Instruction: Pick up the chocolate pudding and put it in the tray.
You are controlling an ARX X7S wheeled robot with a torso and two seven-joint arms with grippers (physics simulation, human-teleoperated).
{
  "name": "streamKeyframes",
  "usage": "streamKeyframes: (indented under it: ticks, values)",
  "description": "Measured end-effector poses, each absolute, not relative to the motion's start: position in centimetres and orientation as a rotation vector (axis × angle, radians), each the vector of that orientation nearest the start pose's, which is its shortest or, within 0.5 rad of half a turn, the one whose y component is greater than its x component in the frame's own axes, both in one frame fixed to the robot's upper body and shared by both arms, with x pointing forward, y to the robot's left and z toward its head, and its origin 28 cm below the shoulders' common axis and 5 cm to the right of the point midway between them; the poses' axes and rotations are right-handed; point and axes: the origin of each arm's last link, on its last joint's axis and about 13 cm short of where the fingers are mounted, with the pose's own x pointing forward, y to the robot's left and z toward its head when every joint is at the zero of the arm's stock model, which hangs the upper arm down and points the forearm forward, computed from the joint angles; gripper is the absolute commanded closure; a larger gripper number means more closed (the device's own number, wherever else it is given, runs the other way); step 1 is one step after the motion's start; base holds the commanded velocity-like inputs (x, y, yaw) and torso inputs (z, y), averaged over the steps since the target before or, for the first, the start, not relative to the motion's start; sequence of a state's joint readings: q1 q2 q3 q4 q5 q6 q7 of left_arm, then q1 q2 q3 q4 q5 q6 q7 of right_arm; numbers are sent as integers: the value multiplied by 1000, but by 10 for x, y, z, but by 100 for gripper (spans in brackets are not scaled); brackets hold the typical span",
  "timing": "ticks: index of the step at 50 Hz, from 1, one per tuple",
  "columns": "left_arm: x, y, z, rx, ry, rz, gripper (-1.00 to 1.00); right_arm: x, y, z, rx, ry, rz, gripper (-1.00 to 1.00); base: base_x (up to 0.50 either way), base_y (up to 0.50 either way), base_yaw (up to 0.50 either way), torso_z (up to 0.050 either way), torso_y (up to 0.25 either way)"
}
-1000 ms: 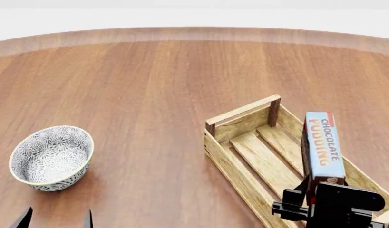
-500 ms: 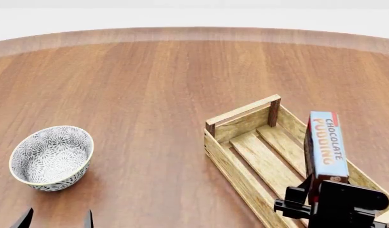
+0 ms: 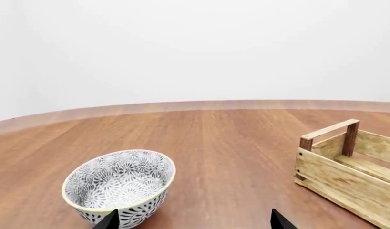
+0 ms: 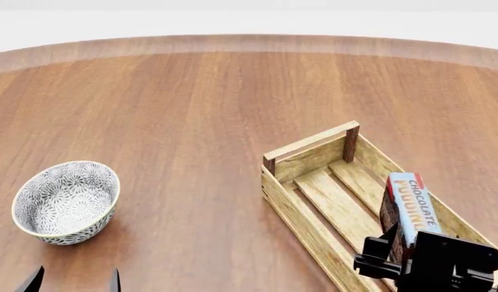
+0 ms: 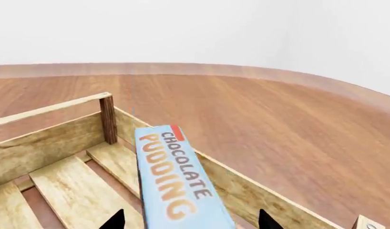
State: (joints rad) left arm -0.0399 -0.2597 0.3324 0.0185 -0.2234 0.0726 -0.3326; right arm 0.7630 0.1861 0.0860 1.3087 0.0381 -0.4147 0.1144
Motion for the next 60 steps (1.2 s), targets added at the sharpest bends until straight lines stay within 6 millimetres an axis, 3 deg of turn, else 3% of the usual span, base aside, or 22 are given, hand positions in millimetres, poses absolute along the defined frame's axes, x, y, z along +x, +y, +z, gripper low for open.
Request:
streamKeyframes:
  ticks: [21, 33, 40, 60]
  values:
    - [209, 201, 22, 18, -58, 4, -100, 331, -183, 2, -40, 104, -328, -100, 0, 0, 0, 0, 0]
    - [199, 199, 41, 27, -120, -2, -100, 328, -182, 14, 14, -5, -297, -100, 0, 0, 0, 0, 0]
    - [190, 196, 55, 39, -168, -8, -100, 308, -177, 28, 72, -107, -263, -100, 0, 0, 0, 0, 0]
    - [169, 189, 83, 56, -266, -35, -100, 221, -153, 75, 183, -373, -121, -100, 0, 0, 0, 0, 0]
